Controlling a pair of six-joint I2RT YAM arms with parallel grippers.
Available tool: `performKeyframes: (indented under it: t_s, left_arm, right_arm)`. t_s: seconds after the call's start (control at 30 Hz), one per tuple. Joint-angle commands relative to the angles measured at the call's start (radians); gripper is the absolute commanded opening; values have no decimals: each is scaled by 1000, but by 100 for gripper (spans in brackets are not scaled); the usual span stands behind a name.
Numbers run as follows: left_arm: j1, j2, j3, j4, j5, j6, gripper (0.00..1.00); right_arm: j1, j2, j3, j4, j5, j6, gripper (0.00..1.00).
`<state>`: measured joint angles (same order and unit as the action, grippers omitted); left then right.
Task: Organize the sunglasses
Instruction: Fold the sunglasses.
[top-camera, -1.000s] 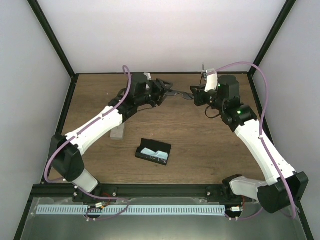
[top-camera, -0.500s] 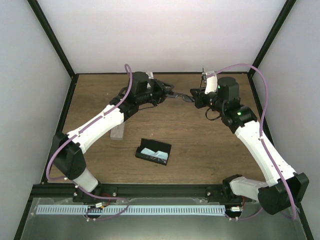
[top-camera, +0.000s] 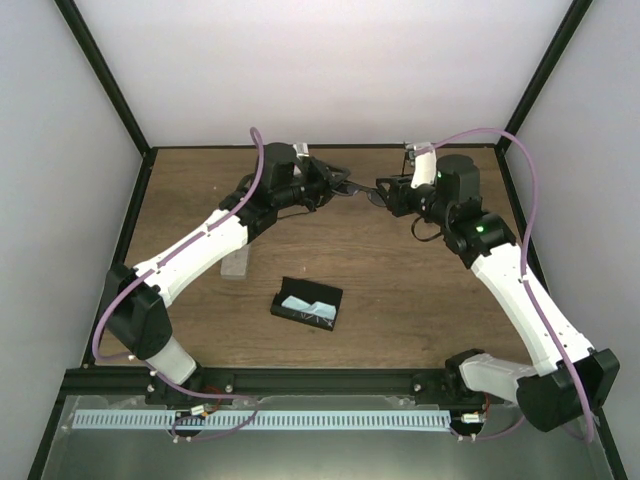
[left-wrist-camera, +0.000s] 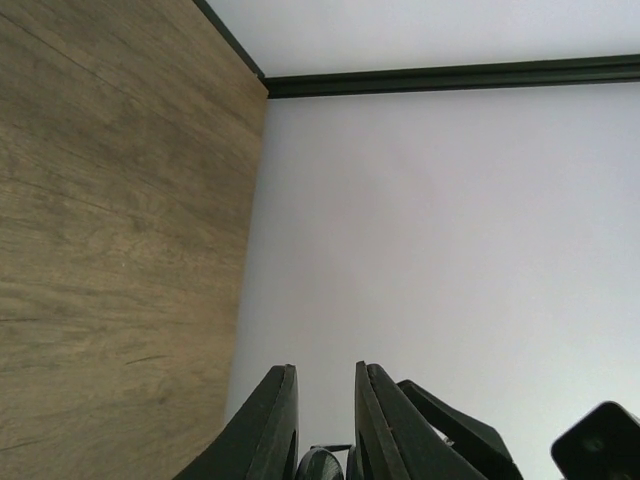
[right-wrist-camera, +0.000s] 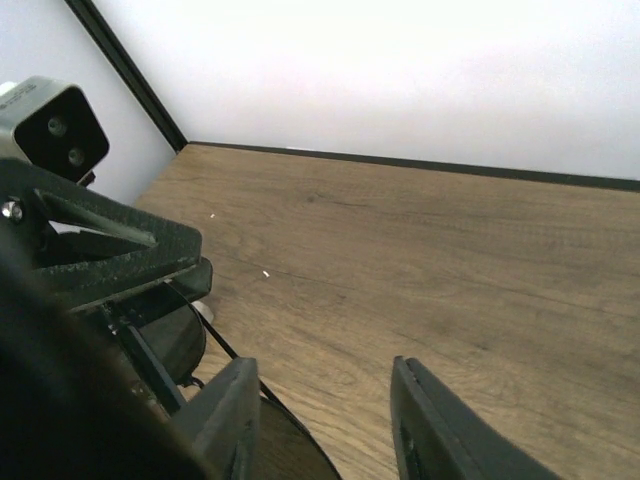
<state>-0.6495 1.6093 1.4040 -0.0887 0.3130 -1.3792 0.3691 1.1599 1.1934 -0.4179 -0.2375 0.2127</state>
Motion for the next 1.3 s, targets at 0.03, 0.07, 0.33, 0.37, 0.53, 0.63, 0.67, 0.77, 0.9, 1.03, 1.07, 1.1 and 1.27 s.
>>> performKeyframes:
  t_s: [0.03, 0.07, 0.33, 0.37, 0.53, 0.63, 0.67, 0.77, 0.9, 1.03, 1.07, 1.1, 1.27]
  left_arm:
    - [0, -18, -11, 63, 22, -23, 18]
    - [0, -15, -10, 63, 21, -22, 18]
    - [15, -4, -10, 50, 11, -15, 20]
    - [18, -3, -10, 50, 12, -15, 20]
    - [25, 14, 0, 66, 22, -25, 20]
    - [31, 18, 1, 72, 27, -30, 17]
    - [32, 19, 1, 72, 29, -30, 16]
    - [39, 21, -1, 69, 30, -35, 16]
    - [47, 25, -3, 72, 35, -43, 15]
    - [55, 33, -5, 77, 39, -50, 15]
    - [57, 35, -6, 77, 40, -52, 15]
    - [58, 37, -6, 82, 42, -55, 15]
    - [65, 44, 2, 96, 47, -62, 15]
  right_arm:
    - [5, -42, -4, 14, 21, 30, 46]
    - [6, -45, -2, 13, 24, 35, 49]
    - [5, -73, 27, -8, 23, 21, 59]
    - [5, -78, 27, -13, 23, 17, 59]
    - [5, -110, 4, -12, 21, 17, 60]
    - [6, -116, -10, -13, 28, 27, 61]
    - [5, -115, -12, -16, 28, 33, 61]
    - [5, -123, -13, -11, 23, 41, 61]
    - [6, -136, -11, -14, 18, 45, 61]
    - [5, -170, -23, -10, -4, 33, 61]
    - [6, -183, -28, -12, -5, 29, 61]
    - [6, -195, -30, -18, 4, 28, 61]
    - [6, -304, -68, -42, 164, 56, 63]
